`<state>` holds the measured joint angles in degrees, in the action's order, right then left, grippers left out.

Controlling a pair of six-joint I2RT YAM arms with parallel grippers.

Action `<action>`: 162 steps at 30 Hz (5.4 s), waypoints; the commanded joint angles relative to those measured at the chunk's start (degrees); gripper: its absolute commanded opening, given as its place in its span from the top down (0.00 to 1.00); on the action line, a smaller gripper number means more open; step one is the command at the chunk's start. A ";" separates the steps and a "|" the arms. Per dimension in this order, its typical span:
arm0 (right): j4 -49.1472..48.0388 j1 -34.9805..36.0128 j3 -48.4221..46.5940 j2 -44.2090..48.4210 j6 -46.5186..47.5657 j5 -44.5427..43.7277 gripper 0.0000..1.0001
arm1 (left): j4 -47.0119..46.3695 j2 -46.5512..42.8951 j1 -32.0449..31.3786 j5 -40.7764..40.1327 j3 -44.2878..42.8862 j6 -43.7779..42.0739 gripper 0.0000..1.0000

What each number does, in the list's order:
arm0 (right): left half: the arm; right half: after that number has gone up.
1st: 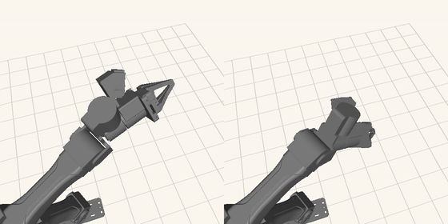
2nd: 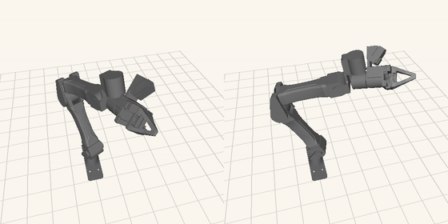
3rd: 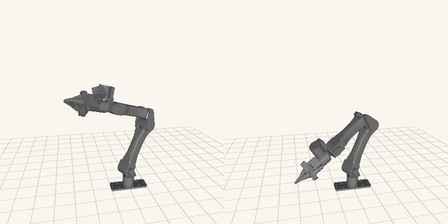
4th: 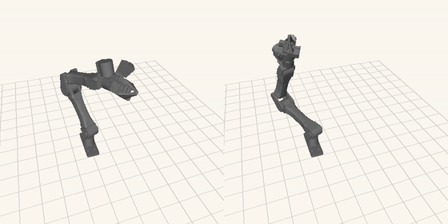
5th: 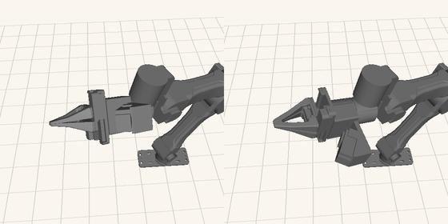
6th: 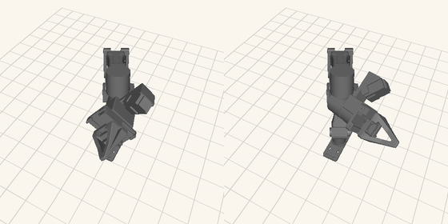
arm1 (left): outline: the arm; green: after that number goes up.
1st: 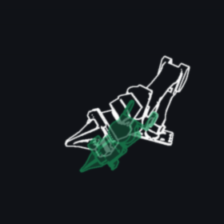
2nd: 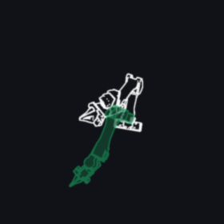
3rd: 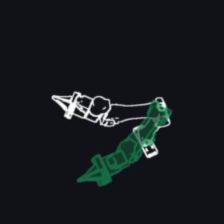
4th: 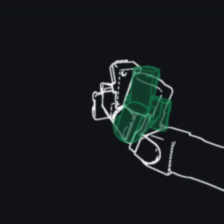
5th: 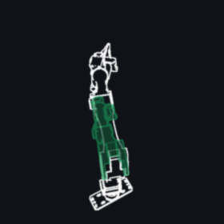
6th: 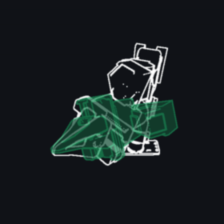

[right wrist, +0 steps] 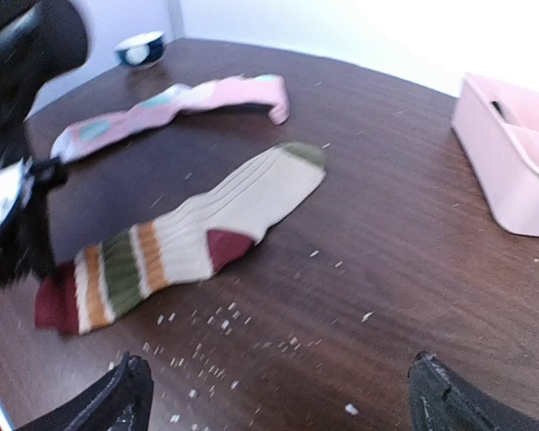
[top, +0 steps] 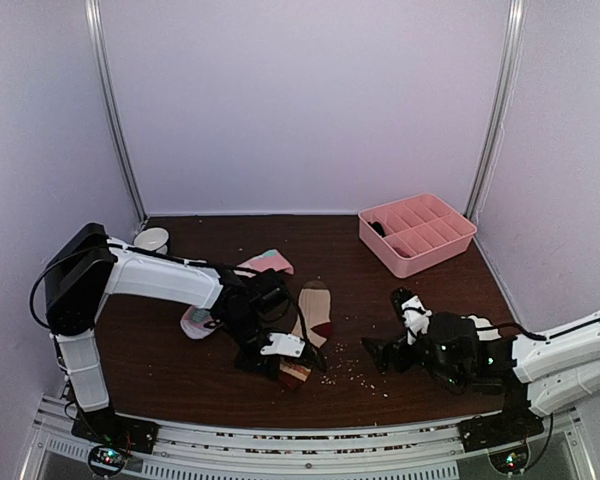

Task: Roll the socks
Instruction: Pick up the sock from the center of the board, then roll the sock at the center of the board.

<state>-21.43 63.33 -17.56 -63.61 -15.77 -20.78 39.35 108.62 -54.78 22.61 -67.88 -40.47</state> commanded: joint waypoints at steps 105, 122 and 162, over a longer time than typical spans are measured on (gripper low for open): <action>-32.10 -4.29 -15.37 -52.75 -33.03 48.45 1.00 | -24.29 -5.87 3.17 4.18 10.01 1.47 0.31; -31.00 -4.56 -13.71 -51.65 -32.15 48.90 1.00 | -16.26 -0.16 2.40 5.09 4.63 2.54 0.74; -1.11 6.53 7.94 4.62 -20.23 -11.56 0.04 | 7.38 7.93 6.21 15.46 -7.96 10.13 1.00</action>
<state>-21.06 68.69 -12.27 -61.54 -40.34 -25.36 44.47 115.79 -47.46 38.96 -72.90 -30.65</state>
